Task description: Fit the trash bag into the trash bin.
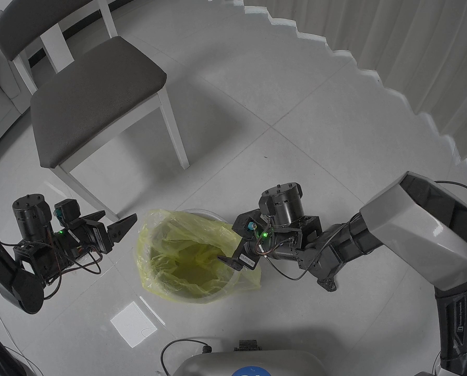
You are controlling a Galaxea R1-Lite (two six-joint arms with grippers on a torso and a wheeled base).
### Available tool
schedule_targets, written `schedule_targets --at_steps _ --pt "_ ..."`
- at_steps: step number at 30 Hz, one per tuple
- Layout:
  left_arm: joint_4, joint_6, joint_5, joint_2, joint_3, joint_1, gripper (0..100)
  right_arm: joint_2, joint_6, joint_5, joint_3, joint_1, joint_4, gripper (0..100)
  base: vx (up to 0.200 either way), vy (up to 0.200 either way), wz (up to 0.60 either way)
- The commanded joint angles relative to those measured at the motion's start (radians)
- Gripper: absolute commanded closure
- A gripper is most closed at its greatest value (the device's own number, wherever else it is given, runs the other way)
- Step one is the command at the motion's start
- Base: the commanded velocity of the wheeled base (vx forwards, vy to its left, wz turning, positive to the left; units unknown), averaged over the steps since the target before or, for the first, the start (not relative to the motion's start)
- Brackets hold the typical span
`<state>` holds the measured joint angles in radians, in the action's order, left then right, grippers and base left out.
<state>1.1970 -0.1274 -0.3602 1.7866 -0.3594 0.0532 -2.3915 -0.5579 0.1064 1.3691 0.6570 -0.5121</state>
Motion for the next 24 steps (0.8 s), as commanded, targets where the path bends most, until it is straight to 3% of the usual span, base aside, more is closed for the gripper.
schedule_targets --at_steps 1,11,12,18,24 --pt "0.001 0.0 -0.003 0.028 0.005 -0.013 0 -0.032 -0.007 0.001 0.019 0.003 0.001 0 0.0 0.0 0.0" --pt "0.122 0.0 -0.017 0.059 0.031 -0.015 0 -0.043 -0.03 0.001 0.034 -0.02 0.001 0 0.0 0.0 0.0" --pt "0.125 0.0 -0.017 0.059 0.034 -0.015 0 -0.046 -0.027 0.001 0.039 -0.022 0.001 100 0.0 0.0 0.0" --pt "0.127 0.0 -0.02 0.056 0.043 -0.023 0 -0.051 -0.025 0.001 0.053 -0.03 0.001 100 0.0 0.0 0.0" --pt "0.128 -0.003 -0.094 0.05 0.059 -0.059 0 -0.046 -0.025 0.001 0.059 -0.05 0.001 100 0.0 0.0 0.0"
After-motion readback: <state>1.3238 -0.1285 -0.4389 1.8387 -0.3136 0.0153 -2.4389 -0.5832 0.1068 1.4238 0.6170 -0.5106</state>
